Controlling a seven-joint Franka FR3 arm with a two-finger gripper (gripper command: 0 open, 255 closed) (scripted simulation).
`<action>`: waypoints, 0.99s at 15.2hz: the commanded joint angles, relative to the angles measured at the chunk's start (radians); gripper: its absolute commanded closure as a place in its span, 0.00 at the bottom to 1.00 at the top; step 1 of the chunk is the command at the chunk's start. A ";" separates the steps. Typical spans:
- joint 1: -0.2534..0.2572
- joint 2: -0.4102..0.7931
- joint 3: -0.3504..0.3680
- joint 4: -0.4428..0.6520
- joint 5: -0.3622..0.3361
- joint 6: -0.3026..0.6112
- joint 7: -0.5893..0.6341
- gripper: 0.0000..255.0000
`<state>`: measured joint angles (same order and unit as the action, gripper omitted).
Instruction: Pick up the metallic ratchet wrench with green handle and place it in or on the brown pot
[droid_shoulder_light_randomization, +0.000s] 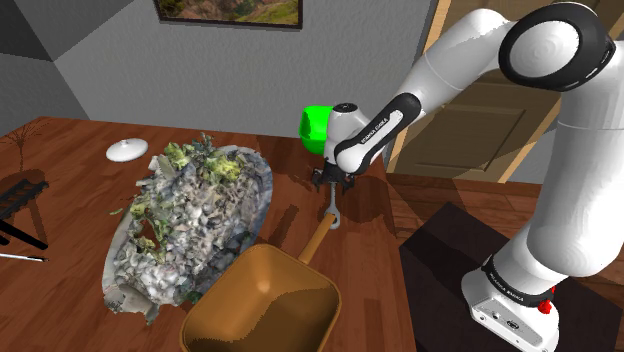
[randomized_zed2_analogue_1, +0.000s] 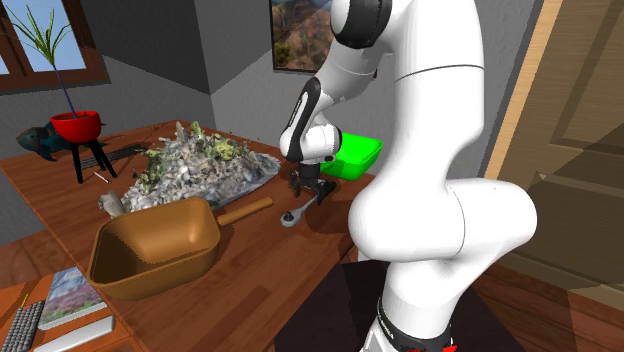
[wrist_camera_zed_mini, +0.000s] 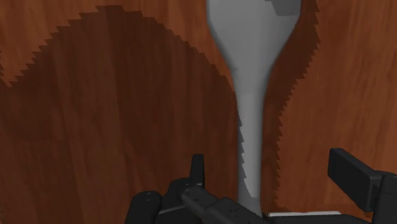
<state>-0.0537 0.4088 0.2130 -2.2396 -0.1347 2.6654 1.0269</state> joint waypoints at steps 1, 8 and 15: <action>-0.012 0.009 -0.014 0.002 0.000 0.001 -0.002 1.00; -0.011 -0.002 -0.011 -0.006 0.003 -0.002 0.000 1.00; -0.025 -0.050 0.005 -0.003 0.021 -0.052 -0.014 1.00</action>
<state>-0.0739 0.3725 0.2177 -2.2385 -0.1188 2.6231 1.0158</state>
